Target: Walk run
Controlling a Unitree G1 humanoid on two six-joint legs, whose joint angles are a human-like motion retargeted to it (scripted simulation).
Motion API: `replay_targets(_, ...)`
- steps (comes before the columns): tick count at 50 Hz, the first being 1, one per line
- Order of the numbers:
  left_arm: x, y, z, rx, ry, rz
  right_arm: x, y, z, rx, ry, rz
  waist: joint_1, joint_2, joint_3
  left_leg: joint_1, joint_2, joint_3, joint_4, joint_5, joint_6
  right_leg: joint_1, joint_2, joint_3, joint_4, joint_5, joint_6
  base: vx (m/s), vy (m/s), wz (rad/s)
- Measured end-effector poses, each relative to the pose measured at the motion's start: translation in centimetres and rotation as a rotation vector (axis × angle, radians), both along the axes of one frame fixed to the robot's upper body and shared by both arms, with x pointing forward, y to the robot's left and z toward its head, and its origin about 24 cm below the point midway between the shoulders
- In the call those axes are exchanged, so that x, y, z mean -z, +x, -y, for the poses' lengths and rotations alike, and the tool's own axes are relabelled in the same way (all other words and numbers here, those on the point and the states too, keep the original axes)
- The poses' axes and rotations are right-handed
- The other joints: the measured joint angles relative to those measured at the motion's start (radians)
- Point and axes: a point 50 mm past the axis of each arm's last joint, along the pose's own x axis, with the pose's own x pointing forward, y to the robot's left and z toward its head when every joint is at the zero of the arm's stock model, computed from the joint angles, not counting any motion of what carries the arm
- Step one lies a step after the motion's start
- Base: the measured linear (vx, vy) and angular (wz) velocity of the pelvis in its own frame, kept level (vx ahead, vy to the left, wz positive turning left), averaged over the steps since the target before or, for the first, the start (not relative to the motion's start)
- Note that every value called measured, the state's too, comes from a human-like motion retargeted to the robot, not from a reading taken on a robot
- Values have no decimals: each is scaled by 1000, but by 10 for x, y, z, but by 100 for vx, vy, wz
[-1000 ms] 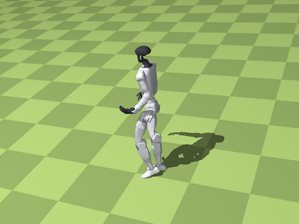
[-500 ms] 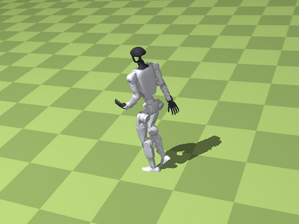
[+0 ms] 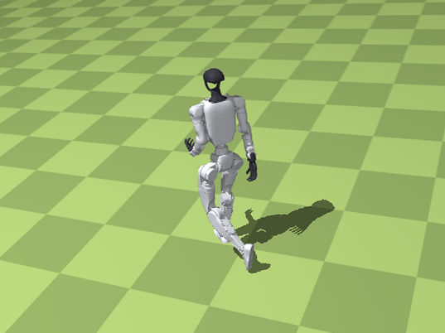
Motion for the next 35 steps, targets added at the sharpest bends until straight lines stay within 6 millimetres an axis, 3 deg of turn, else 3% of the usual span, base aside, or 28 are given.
replay_targets(2,2,-4,-5,-12,7,-12,6,55,17,-76,-61,165,-10,-35,-4,-65,-27,-17,59,-110,26,52,-3,46,-22,-12,7,62,-29,-120)
replay_targets(4,2,-7,-12,-27,23,-12,4,115,33,-151,-121,353,5,-51,9,-140,-9,0,103,-220,92,104,26,106,-42,-19,4,84,-31,-170)
replay_targets(7,0,-12,-25,-56,60,-3,-16,198,50,-258,-203,628,73,-70,26,-252,-9,5,41,-360,177,170,86,224,-67,-25,-15,83,-24,-234)
replay_targets(10,-1,-16,-36,-72,90,-2,-47,262,63,-343,-289,842,129,-61,33,-332,70,69,-156,-438,254,227,144,293,-74,-48,-29,82,-17,-187)
replay_targets(13,-1,-16,-39,-90,96,-10,-75,300,75,-391,-392,968,169,-31,45,-384,60,27,-440,-432,277,291,204,330,-79,-77,-41,85,-9,-122)
replay_targets(15,-1,-16,-39,-108,97,-16,-86,313,80,-409,-444,1009,180,-28,47,-409,46,73,-608,-488,288,337,220,342,-81,-100,-43,104,-9,-67)
replay_targets(17,-2,-15,-37,-119,98,-13,-89,315,84,-411,-474,1020,192,-35,45,-427,15,120,-741,-553,201,379,220,345,-80,-113,-38,81,-7,-25)
replay_targets(18,-3,-13,-36,-117,101,-8,-88,312,85,-403,-483,1014,185,-33,45,-430,-11,118,-793,-576,153,399,226,326,-79,-112,-33,100,-6,22)
replay_targets(19,-4,-12,-35,-111,101,-2,-84,307,86,-394,-482,996,182,-34,45,-424,-30,123,-814,-586,154,418,229,306,-74,-97,-25,123,-6,40)
replay_targets(20,-5,-10,-33,-103,101,3,-78,299,86,-382,-477,972,179,-36,44,-414,-46,131,-820,-589,179,435,230,285,-68,-75,-15,116,-8,6)
replay_targets(22,-5,-9,-29,-83,100,6,-58,273,81,-362,-432,870,218,-49,33,-401,-55,104,-761,-534,288,459,218,275,-38,16,22,102,-11,-67)
replay_targets(25,-1,-15,-24,-71,91,-10,-23,209,67,-373,-299,598,317,-80,8,-380,-25,71,-699,-455,296,474,177,262,65,283,93,139,-5,-143)
replay_targets(27,4,-19,-23,-85,53,-36,-6,156,53,-430,-194,357,304,-80,-4,-382,-27,-23,-625,-512,324,428,171,250,217,489,170,119,-5,-45)
replay_targets(28,6,-20,-22,-92,29,-47,-2,130,47,-469,-153,244,288,-79,3,-364,-32,-38,-597,-544,330,380,173,258,354,544,212,108,-8,13)
replay_targets(30,6,-15,-19,-87,-4,-47,-2,87,47,-545,-107,58,257,-110,30,-272,-44,153,-561,-607,357,266,100,230,712,562,269,120,-9,38)
replay_targets(33,1,-3,-18,-64,11,-11,-2,33,34,-653,-34,-110,251,0,20,-184,33,115,-642,-630,348,171,163,153,681,531,193,89,-6,-22)
replay_targets(35,-4,7,-13,-38,18,16,-5,0,28,-685,2,-171,231,52,20,-153,57,89,-657,-647,339,82,181,140,678,429,188,92,-6,28)
